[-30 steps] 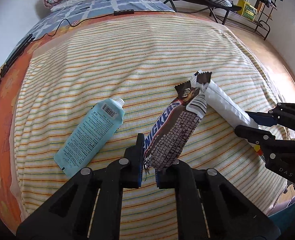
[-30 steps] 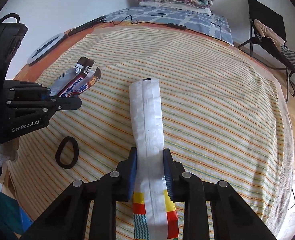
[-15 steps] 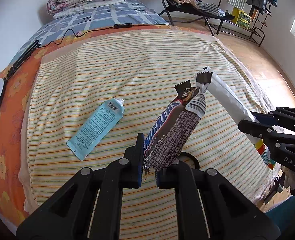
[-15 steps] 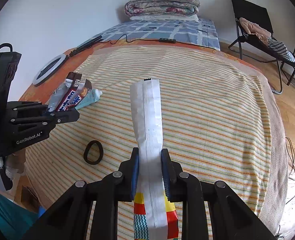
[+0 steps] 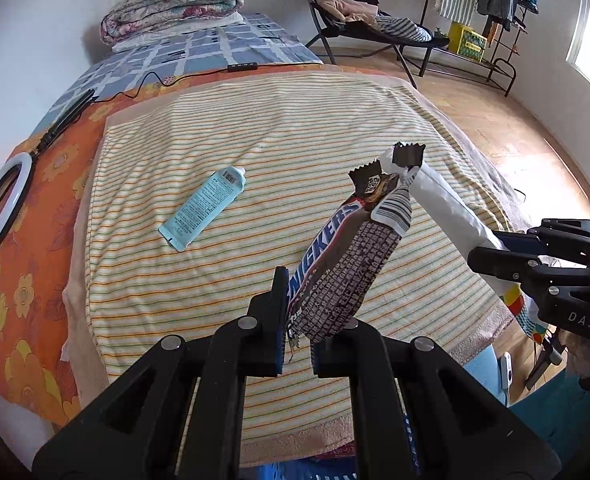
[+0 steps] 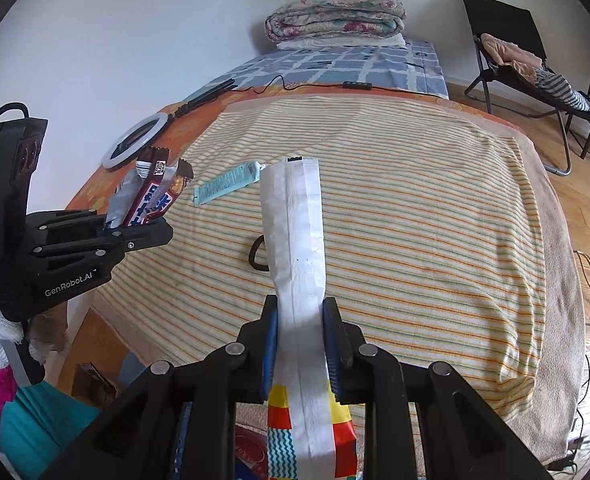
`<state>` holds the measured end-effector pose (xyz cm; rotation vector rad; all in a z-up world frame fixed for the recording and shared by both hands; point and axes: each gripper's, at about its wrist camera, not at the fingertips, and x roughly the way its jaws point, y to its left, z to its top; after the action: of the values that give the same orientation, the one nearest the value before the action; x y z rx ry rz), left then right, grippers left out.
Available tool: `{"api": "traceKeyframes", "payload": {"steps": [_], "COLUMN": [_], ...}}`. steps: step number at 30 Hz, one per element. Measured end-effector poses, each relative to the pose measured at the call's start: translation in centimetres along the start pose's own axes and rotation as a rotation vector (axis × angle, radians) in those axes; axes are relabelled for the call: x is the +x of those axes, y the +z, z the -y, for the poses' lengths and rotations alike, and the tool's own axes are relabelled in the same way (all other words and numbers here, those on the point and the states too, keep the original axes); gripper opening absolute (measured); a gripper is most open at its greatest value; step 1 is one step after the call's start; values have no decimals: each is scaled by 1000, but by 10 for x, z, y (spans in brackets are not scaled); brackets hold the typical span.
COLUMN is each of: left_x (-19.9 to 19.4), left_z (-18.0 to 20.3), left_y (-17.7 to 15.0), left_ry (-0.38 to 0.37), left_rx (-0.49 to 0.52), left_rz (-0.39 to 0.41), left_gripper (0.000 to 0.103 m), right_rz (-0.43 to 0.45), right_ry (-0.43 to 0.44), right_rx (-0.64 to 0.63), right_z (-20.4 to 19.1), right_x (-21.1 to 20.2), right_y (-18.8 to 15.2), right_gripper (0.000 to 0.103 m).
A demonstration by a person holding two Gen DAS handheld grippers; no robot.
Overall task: Collect trash
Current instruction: 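Carry the Snickers wrapper and white strip over the blue basket with both tools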
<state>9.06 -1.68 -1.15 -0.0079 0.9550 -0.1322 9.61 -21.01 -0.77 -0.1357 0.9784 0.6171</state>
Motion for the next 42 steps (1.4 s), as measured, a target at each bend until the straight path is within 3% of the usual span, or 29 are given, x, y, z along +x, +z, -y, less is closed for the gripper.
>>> {"api": "traceKeyframes", "payload": {"steps": [21, 33, 42], "left_x": [-50, -35, -18], "left_z": [17, 28, 31], "left_y": [-120, -174, -195], "left_ry": [31, 15, 6], "left_rx": [15, 24, 16], "left_rz": [-48, -141, -201], "left_gripper": [7, 7, 7], "right_rz": [-57, -161, -221], "right_ry": [61, 78, 88], "right_rx": [-65, -92, -98], "right_z": [-59, -67, -71], "right_x": [-42, -26, -11], "right_y": [-102, -151, -170], "right_gripper": [20, 20, 21]}}
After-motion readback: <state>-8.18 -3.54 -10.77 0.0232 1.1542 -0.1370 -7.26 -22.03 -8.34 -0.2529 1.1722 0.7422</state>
